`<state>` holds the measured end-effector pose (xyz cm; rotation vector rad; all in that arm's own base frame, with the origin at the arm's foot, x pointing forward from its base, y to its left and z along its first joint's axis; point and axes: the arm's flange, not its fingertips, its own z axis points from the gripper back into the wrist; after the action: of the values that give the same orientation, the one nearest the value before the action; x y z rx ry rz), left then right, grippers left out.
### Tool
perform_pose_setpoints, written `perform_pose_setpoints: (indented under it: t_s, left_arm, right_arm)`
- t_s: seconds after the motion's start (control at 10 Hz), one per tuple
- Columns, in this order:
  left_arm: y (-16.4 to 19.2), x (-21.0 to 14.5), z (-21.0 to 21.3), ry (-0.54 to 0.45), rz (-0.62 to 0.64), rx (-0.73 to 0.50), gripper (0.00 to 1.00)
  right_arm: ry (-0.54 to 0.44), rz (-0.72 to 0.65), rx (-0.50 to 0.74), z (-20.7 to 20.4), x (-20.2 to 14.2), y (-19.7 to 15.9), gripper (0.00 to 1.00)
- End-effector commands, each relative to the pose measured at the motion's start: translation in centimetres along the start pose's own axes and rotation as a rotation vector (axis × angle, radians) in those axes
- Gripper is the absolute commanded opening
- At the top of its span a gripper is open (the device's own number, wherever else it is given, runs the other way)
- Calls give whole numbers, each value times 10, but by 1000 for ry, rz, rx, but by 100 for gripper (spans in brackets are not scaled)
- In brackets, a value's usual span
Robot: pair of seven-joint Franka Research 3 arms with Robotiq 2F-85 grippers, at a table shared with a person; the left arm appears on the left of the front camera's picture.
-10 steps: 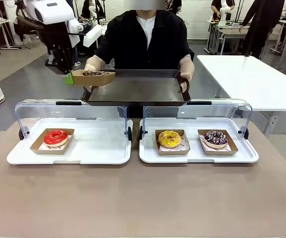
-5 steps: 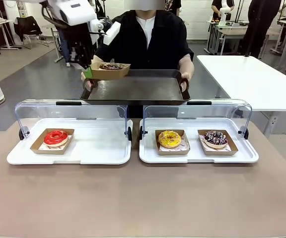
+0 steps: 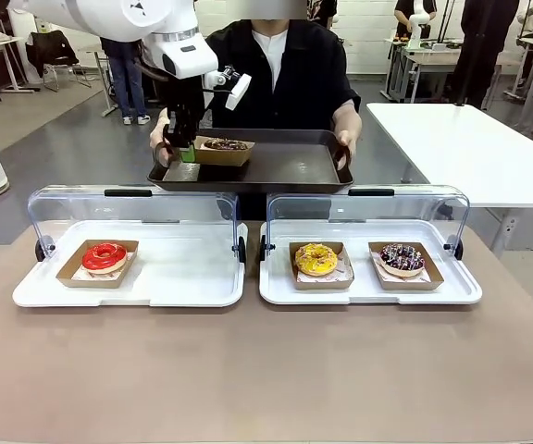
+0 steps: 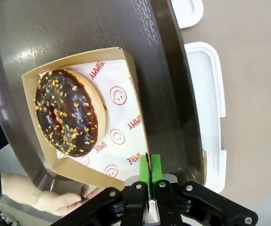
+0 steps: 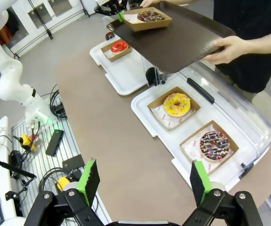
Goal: Provide the desired donut to the person.
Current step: Place the picked Paper togo box onto the Handle tray extended by the person.
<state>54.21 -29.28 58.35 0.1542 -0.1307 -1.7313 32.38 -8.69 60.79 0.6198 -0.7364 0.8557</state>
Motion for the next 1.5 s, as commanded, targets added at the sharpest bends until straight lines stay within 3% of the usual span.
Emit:
perform_pose_setpoints:
  t_s: [0.0, 0.7, 0.8, 0.9, 1.0, 1.3, 1.4]
  left_arm:
    - [17, 2, 13, -26, 42, -46, 1]
    - [37, -9, -3, -32, 89, -119, 1]
    - [37, -10, -3, -40, 92, -122, 38]
    - [36, -10, -1, -45, 97, -120, 61]
    - [37, -11, 0, -45, 97, -120, 98]
    - [37, -13, 3, -42, 98, -122, 100]
    - [38, -13, 3, -40, 98, -121, 93]
  right_arm:
    - [-32, 17, 16, -1, 2, -2, 100]
    - [-32, 17, 16, -1, 2, -2, 100]
    - [-32, 17, 16, -1, 2, -2, 100]
    - [-32, 17, 16, -1, 2, -2, 100]
    - [-32, 17, 16, -1, 2, -2, 100]
    - [-32, 17, 16, -1, 2, -2, 100]
    - [-32, 17, 16, -1, 2, -2, 100]
